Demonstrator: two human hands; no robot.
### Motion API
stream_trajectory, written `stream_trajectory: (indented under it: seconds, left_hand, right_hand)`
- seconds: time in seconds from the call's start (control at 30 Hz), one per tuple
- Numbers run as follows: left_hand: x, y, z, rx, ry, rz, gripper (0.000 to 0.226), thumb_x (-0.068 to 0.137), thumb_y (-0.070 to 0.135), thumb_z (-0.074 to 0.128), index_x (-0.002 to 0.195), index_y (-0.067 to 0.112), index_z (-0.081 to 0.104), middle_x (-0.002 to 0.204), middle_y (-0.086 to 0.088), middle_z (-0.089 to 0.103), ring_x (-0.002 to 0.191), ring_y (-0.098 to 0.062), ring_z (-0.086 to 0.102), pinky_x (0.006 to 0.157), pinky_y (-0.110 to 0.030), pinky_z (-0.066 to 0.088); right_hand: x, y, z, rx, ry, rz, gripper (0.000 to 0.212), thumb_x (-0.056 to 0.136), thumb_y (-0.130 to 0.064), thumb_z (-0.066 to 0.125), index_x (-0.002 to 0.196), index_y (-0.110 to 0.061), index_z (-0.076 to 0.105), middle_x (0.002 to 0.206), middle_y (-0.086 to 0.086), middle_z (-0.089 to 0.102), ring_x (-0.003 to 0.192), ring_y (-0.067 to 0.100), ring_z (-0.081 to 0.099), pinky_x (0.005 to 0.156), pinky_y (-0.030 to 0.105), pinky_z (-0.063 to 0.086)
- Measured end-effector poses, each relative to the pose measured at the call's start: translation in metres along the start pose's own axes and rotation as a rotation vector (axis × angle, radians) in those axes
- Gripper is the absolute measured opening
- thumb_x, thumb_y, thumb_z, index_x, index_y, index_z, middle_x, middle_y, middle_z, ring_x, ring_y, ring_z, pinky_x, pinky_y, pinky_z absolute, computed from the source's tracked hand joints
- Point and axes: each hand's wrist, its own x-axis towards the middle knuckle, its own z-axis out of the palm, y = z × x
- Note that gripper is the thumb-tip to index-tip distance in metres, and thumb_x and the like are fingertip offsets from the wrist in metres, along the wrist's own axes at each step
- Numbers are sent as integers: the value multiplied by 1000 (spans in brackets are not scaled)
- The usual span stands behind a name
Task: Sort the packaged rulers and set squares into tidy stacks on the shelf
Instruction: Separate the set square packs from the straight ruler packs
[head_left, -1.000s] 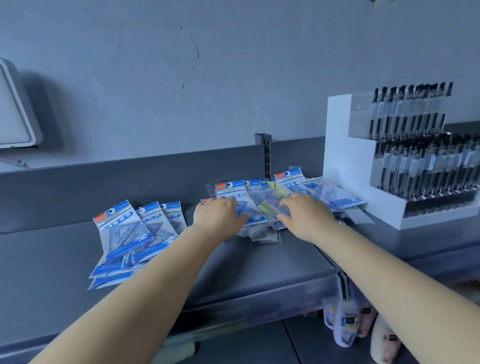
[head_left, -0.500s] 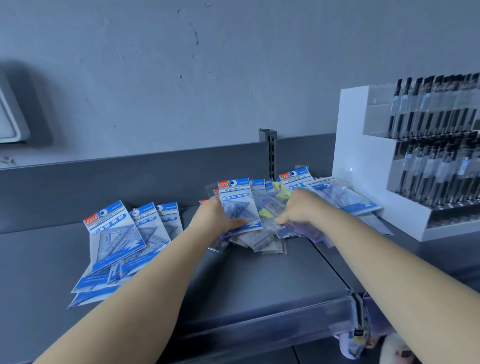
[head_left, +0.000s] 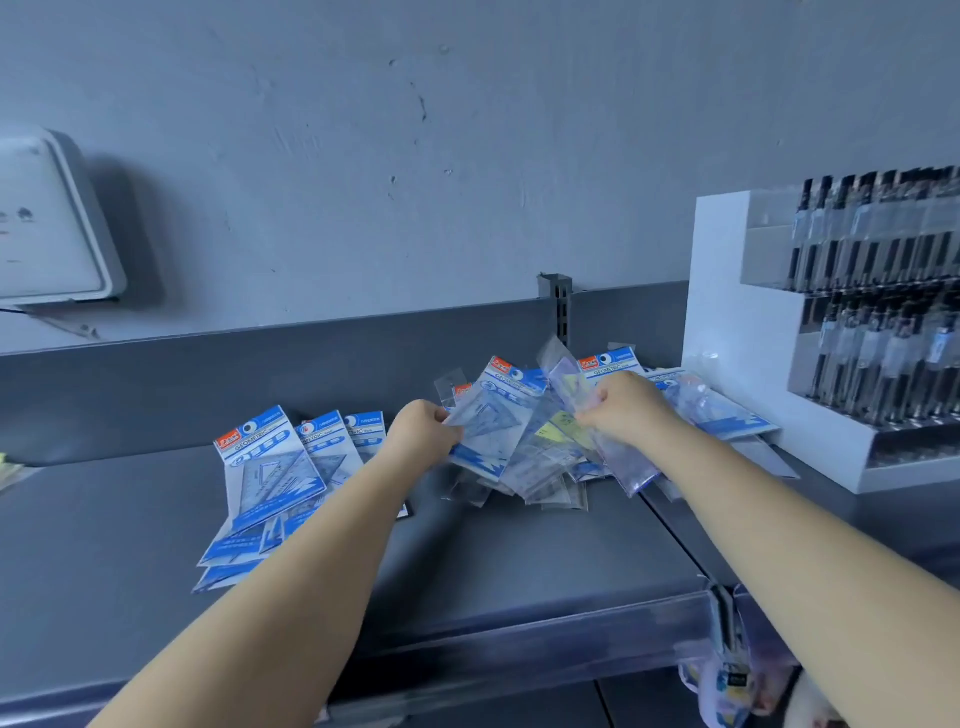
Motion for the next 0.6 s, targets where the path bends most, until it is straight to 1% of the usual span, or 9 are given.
stream_trajectory:
  seconds: [0.07, 0.1, 0.13, 0.2, 0.3, 0.37, 0.43, 0.53, 0.6]
  left_hand:
    - [-9, 2, -8, -155, 36, -29, 12, 89, 6, 51, 81, 14, 54, 64, -2, 46, 53, -15, 37, 47, -23, 33]
    - [-12, 2, -12, -220, 61, -42, 11, 89, 4, 50, 84, 13, 53, 67, -2, 48, 54, -15, 39, 46, -23, 35]
    - [-15, 1, -18, -279, 85, -54, 11, 88, 3, 50, 85, 13, 53, 71, -3, 50, 56, -14, 42, 46, -24, 37]
    - [-21, -5, -32, -403, 147, -72, 18, 87, -1, 48, 79, 14, 52, 80, -7, 54, 60, -16, 48, 45, -25, 42]
    - [-36, -18, -57, -631, 234, -127, 26, 85, -8, 43, 73, 13, 52, 80, -12, 56, 62, -21, 53, 55, -29, 47]
    - [-50, -29, -71, -704, 282, -131, 25, 86, -7, 46, 73, 12, 56, 74, -9, 57, 62, -21, 56, 58, -31, 51]
    - [-59, -42, -82, -740, 327, -120, 22, 87, -5, 52, 73, 10, 60, 75, -10, 59, 63, -21, 60, 61, -31, 56]
    - [-65, -61, -96, -796, 374, -119, 20, 87, -6, 54, 75, 8, 61, 76, -10, 61, 63, -22, 62, 57, -26, 58]
    - [-62, -74, -101, -809, 379, -118, 17, 87, -5, 55, 78, 7, 60, 78, -10, 62, 65, -21, 62, 65, -28, 57]
  right_hand:
    - [-5, -5, -2, 93, 48, -57, 26, 86, -12, 51, 63, -8, 41, 69, 10, 42, 63, 24, 39, 50, 29, 20]
    - [-8, -9, -4, 146, 62, -88, 21, 85, -9, 49, 66, -7, 41, 68, 12, 39, 63, 23, 36, 51, 30, 18]
    - [-12, -14, -4, 217, 63, -101, 15, 83, -8, 49, 70, -4, 44, 69, 17, 41, 65, 22, 36, 53, 30, 18]
    - [-21, -26, -4, 438, 19, -98, 14, 83, -7, 47, 75, 3, 52, 74, 24, 53, 65, 22, 42, 56, 29, 28]
    - [-39, -49, 1, 688, -124, -68, 17, 85, -2, 43, 74, -9, 54, 71, 8, 57, 59, 19, 48, 51, 24, 35]
    - [-51, -64, 8, 754, -183, -88, 20, 85, 1, 43, 75, -12, 53, 71, 3, 55, 58, 14, 49, 50, 23, 37]
    - [-61, -79, 16, 785, -238, -101, 21, 84, 3, 44, 77, -13, 54, 72, 2, 55, 58, 12, 50, 51, 22, 38]
    - [-72, -101, 27, 842, -314, -115, 21, 84, 5, 45, 80, -13, 56, 72, 1, 56, 58, 11, 52, 52, 23, 39]
    - [-77, -116, 32, 871, -342, -130, 21, 85, 4, 46, 81, -14, 56, 72, 0, 57, 60, 12, 54, 55, 23, 41]
